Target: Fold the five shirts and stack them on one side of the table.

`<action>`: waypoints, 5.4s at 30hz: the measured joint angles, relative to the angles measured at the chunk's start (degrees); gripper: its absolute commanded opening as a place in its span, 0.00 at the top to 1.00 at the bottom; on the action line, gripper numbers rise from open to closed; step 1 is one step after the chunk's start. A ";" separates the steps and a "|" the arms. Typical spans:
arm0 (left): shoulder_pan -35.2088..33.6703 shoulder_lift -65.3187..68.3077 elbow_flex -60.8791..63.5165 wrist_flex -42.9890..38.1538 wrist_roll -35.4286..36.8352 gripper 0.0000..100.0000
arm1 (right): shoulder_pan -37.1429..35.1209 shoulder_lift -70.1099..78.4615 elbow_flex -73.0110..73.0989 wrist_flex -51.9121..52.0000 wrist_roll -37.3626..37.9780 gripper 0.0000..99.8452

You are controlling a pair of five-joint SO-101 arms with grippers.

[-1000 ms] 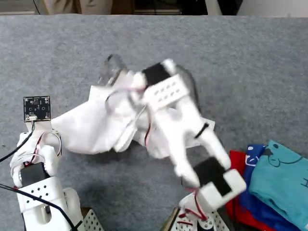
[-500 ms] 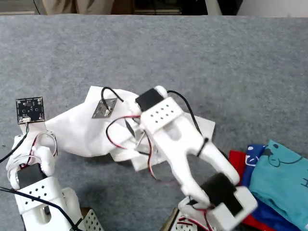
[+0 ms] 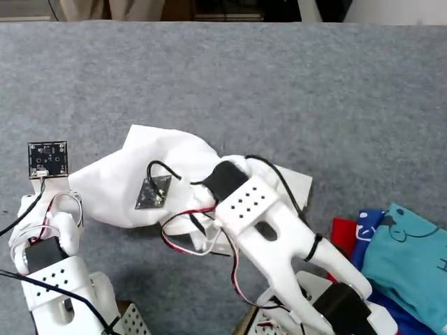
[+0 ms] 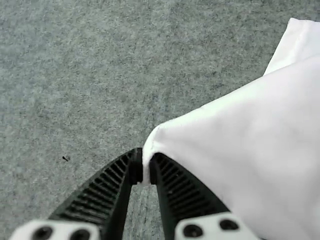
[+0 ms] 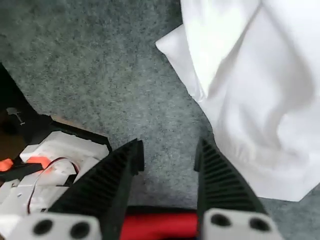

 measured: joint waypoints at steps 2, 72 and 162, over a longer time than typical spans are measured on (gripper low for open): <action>0.00 0.00 0.00 0.00 0.00 0.98 | -0.09 0.97 1.14 -2.46 0.00 0.85; 0.79 0.00 0.00 0.00 0.00 0.98 | 3.52 23.38 7.47 -25.67 -4.75 0.91; 0.79 0.00 0.00 -0.18 0.00 0.98 | 3.87 23.65 -2.64 -16.79 -2.55 0.93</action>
